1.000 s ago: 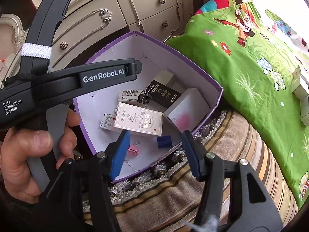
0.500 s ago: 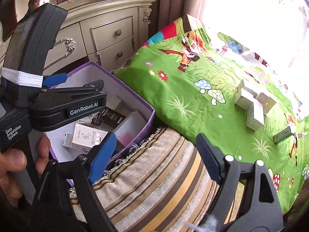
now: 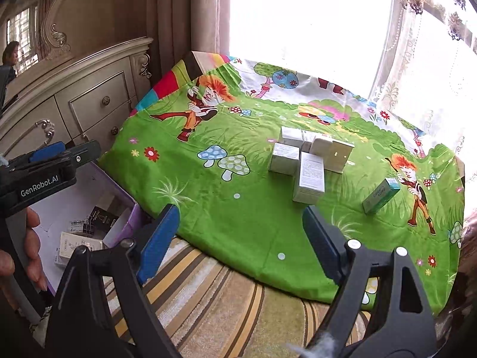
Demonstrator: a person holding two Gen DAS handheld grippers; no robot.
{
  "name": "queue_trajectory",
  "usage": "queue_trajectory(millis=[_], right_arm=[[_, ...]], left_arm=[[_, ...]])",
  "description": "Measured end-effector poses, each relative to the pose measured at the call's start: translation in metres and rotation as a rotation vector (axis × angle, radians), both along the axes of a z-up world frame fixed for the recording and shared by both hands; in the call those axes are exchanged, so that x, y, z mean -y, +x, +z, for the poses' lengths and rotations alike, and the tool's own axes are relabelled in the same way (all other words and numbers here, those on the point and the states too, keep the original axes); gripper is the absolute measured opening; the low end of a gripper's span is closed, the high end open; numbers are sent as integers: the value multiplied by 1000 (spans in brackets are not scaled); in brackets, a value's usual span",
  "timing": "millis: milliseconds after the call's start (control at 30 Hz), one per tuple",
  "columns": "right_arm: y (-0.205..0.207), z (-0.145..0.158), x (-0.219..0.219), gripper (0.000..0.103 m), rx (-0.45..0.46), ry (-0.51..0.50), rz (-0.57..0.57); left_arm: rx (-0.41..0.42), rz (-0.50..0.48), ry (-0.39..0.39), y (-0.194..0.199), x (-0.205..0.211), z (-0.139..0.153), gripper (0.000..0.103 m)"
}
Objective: Organize rigid objects
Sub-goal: 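Move both open tools back over the bed toward the remaining boxes, then grasp the white text-printed box with the left tool while the right tool grasps the teal-and-white box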
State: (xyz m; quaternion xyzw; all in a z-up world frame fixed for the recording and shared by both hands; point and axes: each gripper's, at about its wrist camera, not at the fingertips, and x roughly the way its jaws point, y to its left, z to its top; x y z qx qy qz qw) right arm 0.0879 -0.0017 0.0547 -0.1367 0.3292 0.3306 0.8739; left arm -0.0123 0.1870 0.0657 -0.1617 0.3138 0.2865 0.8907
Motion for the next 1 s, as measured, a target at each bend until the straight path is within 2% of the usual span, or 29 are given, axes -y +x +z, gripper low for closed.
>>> queue_trajectory(millis=[133, 233, 500, 733, 1000], right_arm=[[31, -5, 22, 87, 26, -17, -84], [62, -11, 40, 87, 1, -4, -152], [128, -23, 82, 87, -16, 48, -305], [165, -30, 102, 87, -37, 93, -347], [190, -40, 97, 87, -48, 66, -294]], left_arm=[[53, -79, -15, 24, 13, 3, 83], [77, -144, -34, 48, 23, 4, 83], [59, -225, -56, 103, 54, -2, 83], [13, -263, -107, 137, 71, -12, 83], [-49, -338, -150, 177, 103, -26, 82]])
